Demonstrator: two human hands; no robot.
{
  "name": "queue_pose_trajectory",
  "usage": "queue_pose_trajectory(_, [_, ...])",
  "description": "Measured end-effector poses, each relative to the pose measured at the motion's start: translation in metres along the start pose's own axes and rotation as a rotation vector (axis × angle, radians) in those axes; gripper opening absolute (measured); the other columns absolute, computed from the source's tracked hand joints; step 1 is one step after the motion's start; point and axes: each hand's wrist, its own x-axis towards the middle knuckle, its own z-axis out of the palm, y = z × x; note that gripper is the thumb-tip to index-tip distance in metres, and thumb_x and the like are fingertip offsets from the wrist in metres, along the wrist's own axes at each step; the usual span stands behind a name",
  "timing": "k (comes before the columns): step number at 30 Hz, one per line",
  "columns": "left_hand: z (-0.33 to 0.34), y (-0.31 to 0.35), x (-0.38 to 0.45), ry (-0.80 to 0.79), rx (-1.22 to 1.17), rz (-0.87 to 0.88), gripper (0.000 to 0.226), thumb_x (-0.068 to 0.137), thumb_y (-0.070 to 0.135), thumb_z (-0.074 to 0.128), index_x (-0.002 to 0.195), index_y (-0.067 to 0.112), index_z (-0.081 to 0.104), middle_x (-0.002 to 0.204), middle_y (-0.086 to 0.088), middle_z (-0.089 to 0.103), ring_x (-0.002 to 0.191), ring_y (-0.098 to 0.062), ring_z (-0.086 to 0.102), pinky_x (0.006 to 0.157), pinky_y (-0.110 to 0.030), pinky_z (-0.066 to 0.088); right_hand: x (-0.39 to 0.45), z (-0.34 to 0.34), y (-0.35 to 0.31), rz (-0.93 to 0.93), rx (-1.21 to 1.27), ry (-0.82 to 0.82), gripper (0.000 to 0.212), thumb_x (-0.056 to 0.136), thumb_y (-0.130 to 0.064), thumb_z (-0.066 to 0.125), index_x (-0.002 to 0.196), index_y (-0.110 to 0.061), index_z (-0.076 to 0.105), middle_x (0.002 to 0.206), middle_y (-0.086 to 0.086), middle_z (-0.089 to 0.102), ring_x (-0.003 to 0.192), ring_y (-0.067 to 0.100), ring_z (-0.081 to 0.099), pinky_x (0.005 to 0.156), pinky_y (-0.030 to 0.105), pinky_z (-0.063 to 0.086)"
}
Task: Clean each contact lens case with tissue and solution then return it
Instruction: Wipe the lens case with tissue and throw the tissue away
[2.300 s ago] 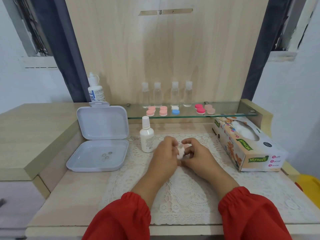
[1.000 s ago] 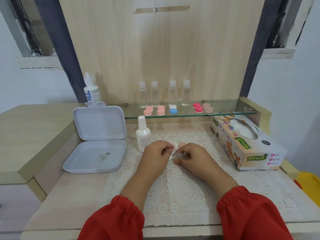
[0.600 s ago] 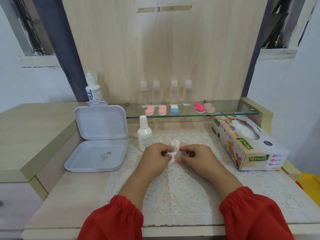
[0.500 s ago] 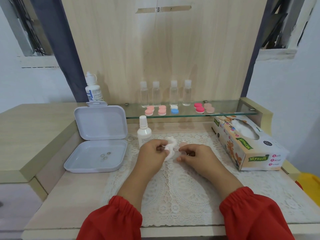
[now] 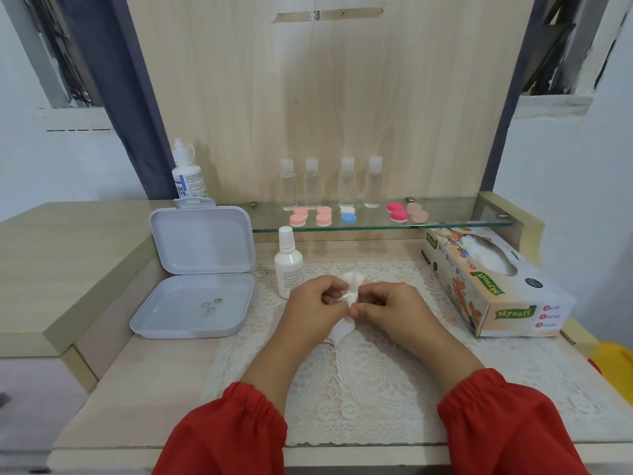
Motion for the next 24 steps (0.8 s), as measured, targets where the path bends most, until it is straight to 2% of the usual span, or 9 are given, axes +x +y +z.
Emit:
queue_pose_trajectory(4, [0.001,0.002,0.001,0.039,-0.042,-0.068,0.014,0.078,0.010,0.069,0.090,0.014,0.075,0.079,0.008,0.068,0.074,-0.005,0.062,0.064,-0.017,0.045,-0.003,0.001,-0.004,-0.026,0.034,0.009,0.027,0.077,-0.015,0.078,0.083,-0.039,0.071,0.084,-0.004,0.074,0.084,0.012,0.069,0.081,0.025,0.053])
queue_pose_trajectory(8, [0.003,0.006,-0.001,0.108,-0.068,-0.110,0.005,0.076,0.011,0.069,0.076,0.016,0.069,0.071,0.005,0.066,0.066,-0.013,0.062,0.052,-0.026,0.044,-0.006,0.002,-0.007,-0.038,0.054,0.000,0.021,0.077,-0.013,0.078,0.089,-0.030,0.075,0.081,-0.004,0.074,0.076,0.007,0.067,0.072,0.014,0.050])
queue_pose_trajectory(11, [0.003,0.007,-0.001,0.141,-0.046,-0.099,0.011,0.076,0.011,0.068,0.068,0.019,0.067,0.065,0.008,0.063,0.065,-0.014,0.061,0.053,-0.030,0.046,-0.006,0.003,-0.008,-0.039,0.058,-0.004,0.019,0.077,-0.012,0.078,0.087,-0.028,0.075,0.077,-0.004,0.072,0.068,0.000,0.062,0.068,0.010,0.047])
queue_pose_trajectory(13, [0.002,0.007,-0.001,0.147,-0.047,-0.083,0.013,0.076,0.011,0.067,0.068,0.020,0.067,0.063,0.009,0.062,0.065,-0.015,0.061,0.055,-0.034,0.049,-0.005,0.003,-0.007,-0.028,0.062,0.015,0.024,0.075,-0.011,0.079,0.087,-0.031,0.073,0.078,-0.004,0.072,0.070,0.000,0.063,0.069,0.011,0.048])
queue_pose_trajectory(14, [0.002,0.008,-0.001,0.157,-0.073,-0.063,0.015,0.078,0.010,0.066,0.068,0.021,0.067,0.062,0.010,0.061,0.064,-0.014,0.060,0.056,-0.033,0.049,-0.004,0.003,-0.006,-0.018,0.065,0.031,0.027,0.074,-0.011,0.080,0.087,-0.033,0.072,0.077,-0.005,0.071,0.071,0.000,0.063,0.071,0.012,0.049])
queue_pose_trajectory(17, [-0.004,0.010,0.000,0.275,-0.174,0.043,0.026,0.086,0.005,0.061,0.074,0.027,0.064,0.070,0.012,0.061,0.065,-0.005,0.053,0.061,-0.017,0.044,-0.001,0.001,-0.003,0.011,0.094,0.054,0.028,0.074,-0.013,0.081,0.088,-0.035,0.071,0.070,-0.013,0.069,0.068,-0.003,0.062,0.071,0.012,0.047])
queue_pose_trajectory(19, [-0.009,0.006,0.002,0.361,-0.217,0.070,0.028,0.090,0.001,0.054,0.080,0.024,0.065,0.073,0.006,0.062,0.066,-0.007,0.053,0.064,-0.020,0.044,0.001,-0.001,-0.001,0.024,0.100,0.055,0.026,0.074,-0.016,0.081,0.089,-0.035,0.071,0.067,-0.015,0.066,0.066,-0.004,0.060,0.068,0.011,0.045])
queue_pose_trajectory(21, [-0.012,0.003,0.003,0.405,-0.232,0.065,0.032,0.090,-0.004,0.050,0.077,0.020,0.066,0.070,0.003,0.062,0.063,-0.010,0.054,0.063,-0.024,0.046,0.001,-0.001,0.000,0.028,0.099,0.061,0.025,0.075,-0.016,0.081,0.088,-0.036,0.071,0.068,-0.014,0.065,0.066,-0.003,0.059,0.069,0.012,0.046])
queue_pose_trajectory(24, [-0.013,0.004,0.000,0.414,-0.172,0.132,0.038,0.088,-0.008,0.048,0.079,0.021,0.071,0.083,0.013,0.068,0.077,-0.002,0.061,0.072,-0.016,0.050,0.001,-0.002,0.000,0.029,0.095,0.069,0.026,0.074,-0.016,0.081,0.087,-0.036,0.071,0.074,-0.008,0.067,0.070,0.001,0.061,0.074,0.016,0.050])
